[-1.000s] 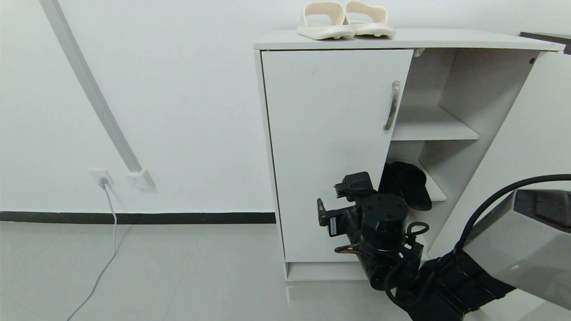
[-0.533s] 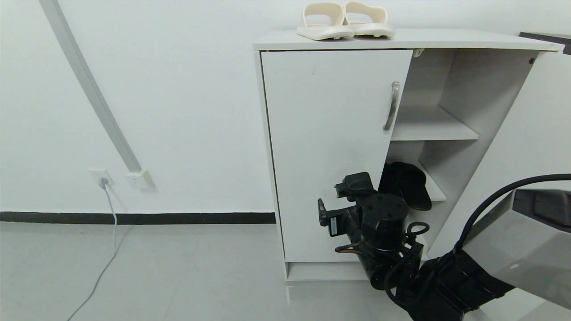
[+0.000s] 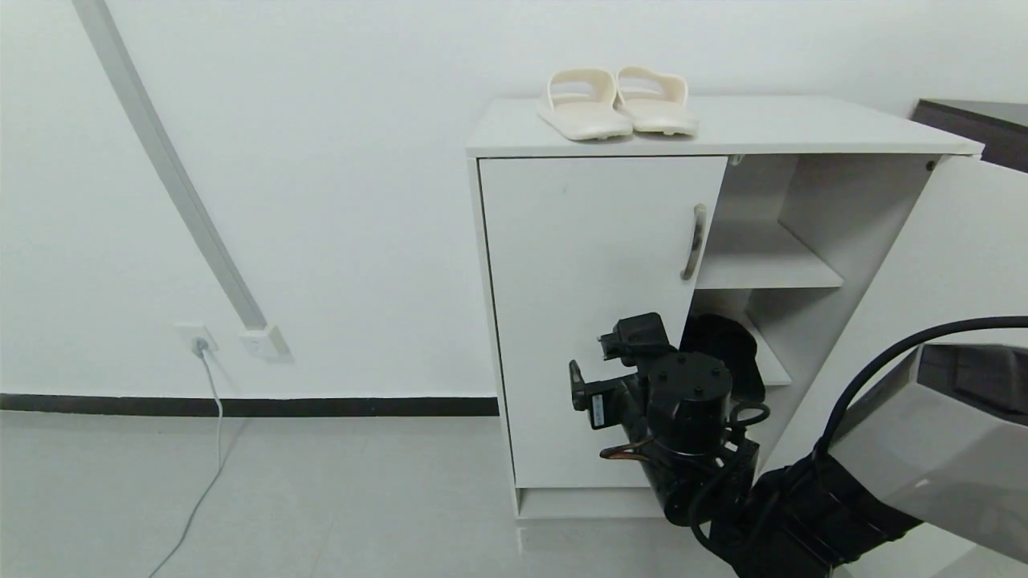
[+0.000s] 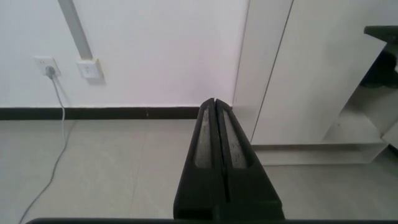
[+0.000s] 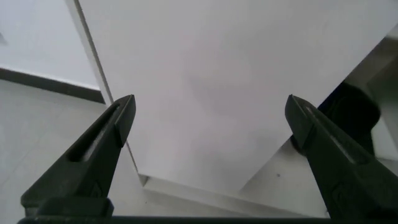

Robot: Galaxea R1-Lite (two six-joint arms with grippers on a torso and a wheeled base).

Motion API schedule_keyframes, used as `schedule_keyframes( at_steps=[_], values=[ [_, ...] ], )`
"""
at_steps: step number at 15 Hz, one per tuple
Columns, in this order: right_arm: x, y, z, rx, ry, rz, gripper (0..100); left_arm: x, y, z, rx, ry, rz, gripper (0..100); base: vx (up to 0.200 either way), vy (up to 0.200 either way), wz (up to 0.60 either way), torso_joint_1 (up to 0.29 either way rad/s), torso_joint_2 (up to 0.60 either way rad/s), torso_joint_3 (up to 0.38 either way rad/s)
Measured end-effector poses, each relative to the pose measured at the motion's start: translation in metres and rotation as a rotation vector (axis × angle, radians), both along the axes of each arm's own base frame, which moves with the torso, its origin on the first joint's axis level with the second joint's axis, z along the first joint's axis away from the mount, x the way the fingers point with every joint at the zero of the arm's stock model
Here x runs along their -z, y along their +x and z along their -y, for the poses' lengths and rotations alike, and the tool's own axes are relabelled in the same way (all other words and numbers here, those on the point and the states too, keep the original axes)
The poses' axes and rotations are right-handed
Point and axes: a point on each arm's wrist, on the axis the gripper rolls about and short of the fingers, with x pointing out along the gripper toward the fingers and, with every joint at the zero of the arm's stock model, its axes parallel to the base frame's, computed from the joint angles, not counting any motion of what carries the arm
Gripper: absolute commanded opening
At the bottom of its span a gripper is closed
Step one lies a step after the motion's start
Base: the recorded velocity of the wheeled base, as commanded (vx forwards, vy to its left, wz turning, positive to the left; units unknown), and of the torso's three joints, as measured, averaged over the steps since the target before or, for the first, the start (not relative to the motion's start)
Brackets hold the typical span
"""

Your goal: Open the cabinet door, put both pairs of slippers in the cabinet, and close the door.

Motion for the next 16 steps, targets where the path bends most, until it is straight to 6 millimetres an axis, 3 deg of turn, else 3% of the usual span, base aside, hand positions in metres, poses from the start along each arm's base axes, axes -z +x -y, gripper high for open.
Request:
schedule_keyframes(
  at_steps=[16],
  values=[
    [0.0022, -0.0011, 0.0006, -0.001, -0.009, -0.007, 100, 0.0000, 0.0000, 0.0000, -0.001, 0.000, 0.000, 0, 0.000, 0.000, 0.00, 0.172, -0.49, -0.322]
  ],
)
